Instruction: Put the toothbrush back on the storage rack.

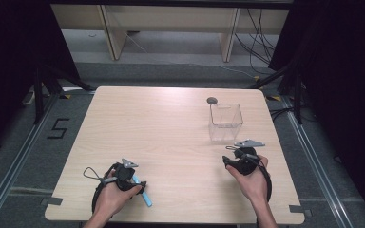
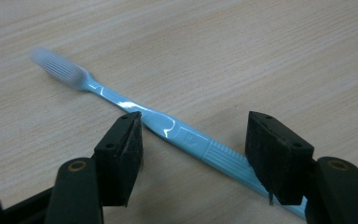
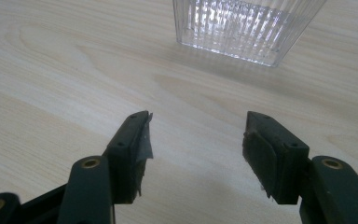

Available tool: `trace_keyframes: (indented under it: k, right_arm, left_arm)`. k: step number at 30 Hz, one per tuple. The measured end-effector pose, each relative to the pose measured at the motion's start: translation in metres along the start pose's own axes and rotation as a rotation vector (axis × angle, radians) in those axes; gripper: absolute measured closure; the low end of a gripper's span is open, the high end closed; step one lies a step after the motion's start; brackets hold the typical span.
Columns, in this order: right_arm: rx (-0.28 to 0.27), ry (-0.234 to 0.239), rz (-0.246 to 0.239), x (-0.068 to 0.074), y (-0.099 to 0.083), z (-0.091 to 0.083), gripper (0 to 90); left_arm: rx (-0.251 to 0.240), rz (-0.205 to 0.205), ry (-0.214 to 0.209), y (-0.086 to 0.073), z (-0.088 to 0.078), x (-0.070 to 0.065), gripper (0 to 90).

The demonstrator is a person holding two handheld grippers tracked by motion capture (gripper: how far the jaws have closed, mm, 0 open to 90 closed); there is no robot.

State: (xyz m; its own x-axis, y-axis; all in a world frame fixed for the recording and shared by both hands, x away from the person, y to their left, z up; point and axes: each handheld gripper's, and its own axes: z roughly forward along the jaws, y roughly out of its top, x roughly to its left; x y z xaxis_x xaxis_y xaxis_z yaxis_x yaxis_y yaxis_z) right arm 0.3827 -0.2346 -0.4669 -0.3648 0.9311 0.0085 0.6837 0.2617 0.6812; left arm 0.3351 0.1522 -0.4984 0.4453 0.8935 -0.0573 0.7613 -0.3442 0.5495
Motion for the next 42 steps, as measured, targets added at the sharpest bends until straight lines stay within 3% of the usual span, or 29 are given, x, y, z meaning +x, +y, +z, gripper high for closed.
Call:
trace_keyframes:
  k: [8,16,18,42]
  right_arm:
    - [0.006,0.014,0.022,0.0015,-0.0002,0.0013,42.1]
    - [0.018,0.005,0.010,0.0016,-0.0001,0.0001,42.2]
    - [0.001,0.021,-0.001,0.0000,-0.0001,0.0018,42.2]
    - [0.020,0.018,0.029,0.0028,-0.0002,0.0013,42.2]
  left_arm:
    - [0.011,0.012,0.001,0.0007,-0.0011,0.0022,44.0]
    - [0.015,0.033,0.009,0.0008,-0.0020,0.0035,53.8]
    - [0.016,0.043,0.004,0.0009,-0.0023,0.0040,55.1]
    - [0.020,0.095,-0.002,0.0029,-0.0034,0.0068,69.2]
